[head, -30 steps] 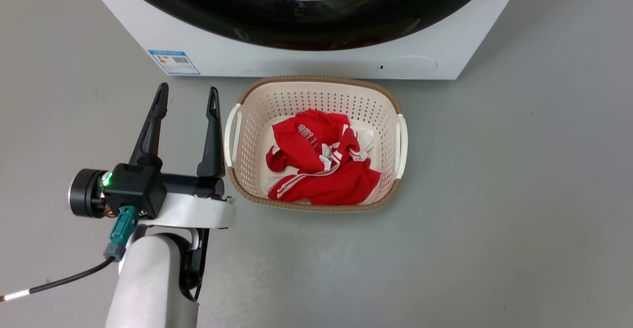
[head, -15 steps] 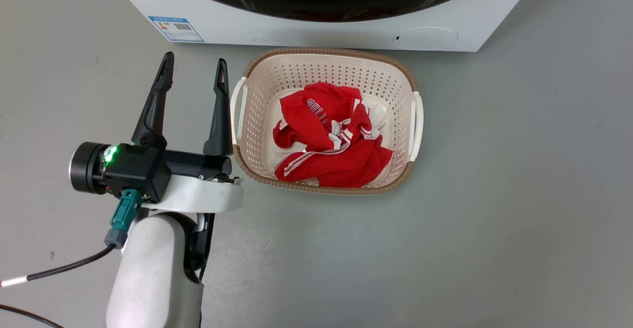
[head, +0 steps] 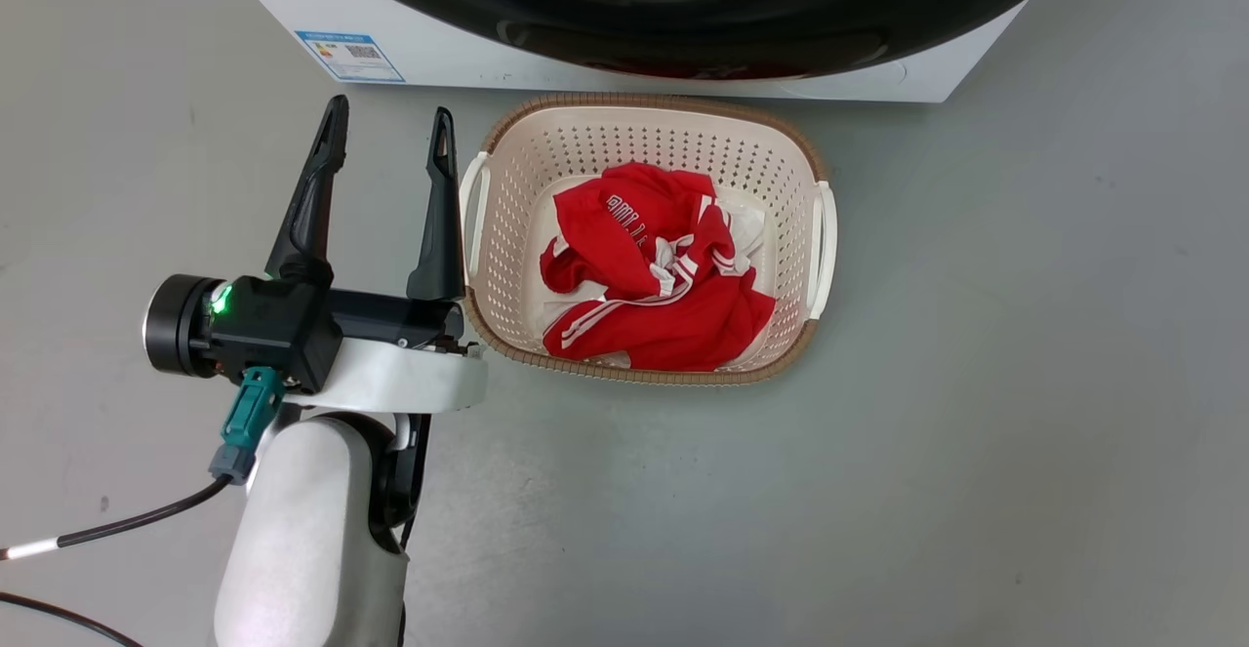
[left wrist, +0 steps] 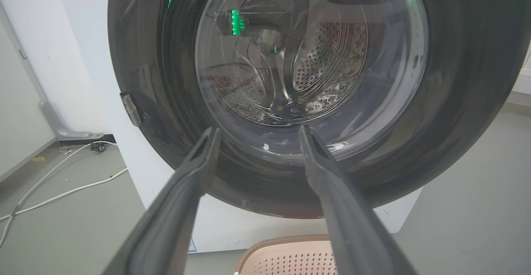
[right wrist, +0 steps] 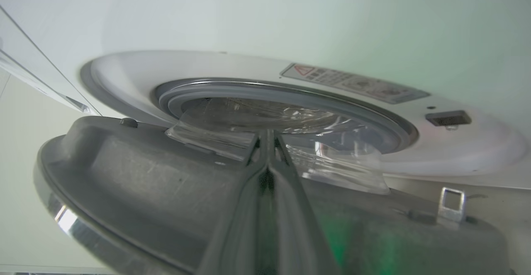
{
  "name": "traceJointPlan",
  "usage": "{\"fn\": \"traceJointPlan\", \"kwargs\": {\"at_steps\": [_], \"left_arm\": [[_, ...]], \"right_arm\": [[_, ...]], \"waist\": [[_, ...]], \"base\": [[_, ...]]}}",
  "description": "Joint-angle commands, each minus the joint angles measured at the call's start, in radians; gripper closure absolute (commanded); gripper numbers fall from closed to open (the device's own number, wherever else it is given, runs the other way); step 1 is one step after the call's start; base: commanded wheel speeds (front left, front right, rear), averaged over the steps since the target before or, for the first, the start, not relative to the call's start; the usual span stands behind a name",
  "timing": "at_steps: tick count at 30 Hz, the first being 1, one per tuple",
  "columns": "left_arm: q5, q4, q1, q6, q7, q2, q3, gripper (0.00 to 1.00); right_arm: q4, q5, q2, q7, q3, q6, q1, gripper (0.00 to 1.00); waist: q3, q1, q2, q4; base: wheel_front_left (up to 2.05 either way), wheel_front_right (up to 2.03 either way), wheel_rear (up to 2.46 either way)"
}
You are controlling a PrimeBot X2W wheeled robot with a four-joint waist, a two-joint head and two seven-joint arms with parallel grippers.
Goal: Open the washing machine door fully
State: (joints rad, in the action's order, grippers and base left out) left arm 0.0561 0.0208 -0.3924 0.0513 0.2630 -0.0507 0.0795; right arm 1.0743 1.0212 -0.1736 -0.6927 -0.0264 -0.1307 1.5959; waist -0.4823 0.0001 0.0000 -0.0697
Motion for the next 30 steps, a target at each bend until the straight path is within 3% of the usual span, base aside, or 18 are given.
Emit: {"fn": "traceJointPlan", "kwargs": {"at_steps": [1,15,30], "left_arm": [[0.003,0.003,-0.004,-0.005,0.002,0.001,0.001,0.0],[-0.007,0.054,0.063,0.007,0.002,0.001,0.003,0.0],[0.009,0.09,0.179,0.012,0.002,0.001,0.028,0.0]], "right_arm": [[-0.012,0.009,0.009,-0.027,-0.004,0.0,-0.033,1.0],[-0.191,0.067,0.04,-0.219,-0.03,0.0,-0.295,1.0],[-0.445,0.174,0.114,-0.368,-0.027,0.0,-0.624,1.0]], "waist": [[0.01,-0.0001,0.0,0.002],[0.185,-0.0001,0.0,-0.02],[0.336,-0.0001,0.0,-0.035]], "base": [[0.0,0.0,0.0],[0.0,0.0,0.0],[0.0,0.0,0.0]]}}
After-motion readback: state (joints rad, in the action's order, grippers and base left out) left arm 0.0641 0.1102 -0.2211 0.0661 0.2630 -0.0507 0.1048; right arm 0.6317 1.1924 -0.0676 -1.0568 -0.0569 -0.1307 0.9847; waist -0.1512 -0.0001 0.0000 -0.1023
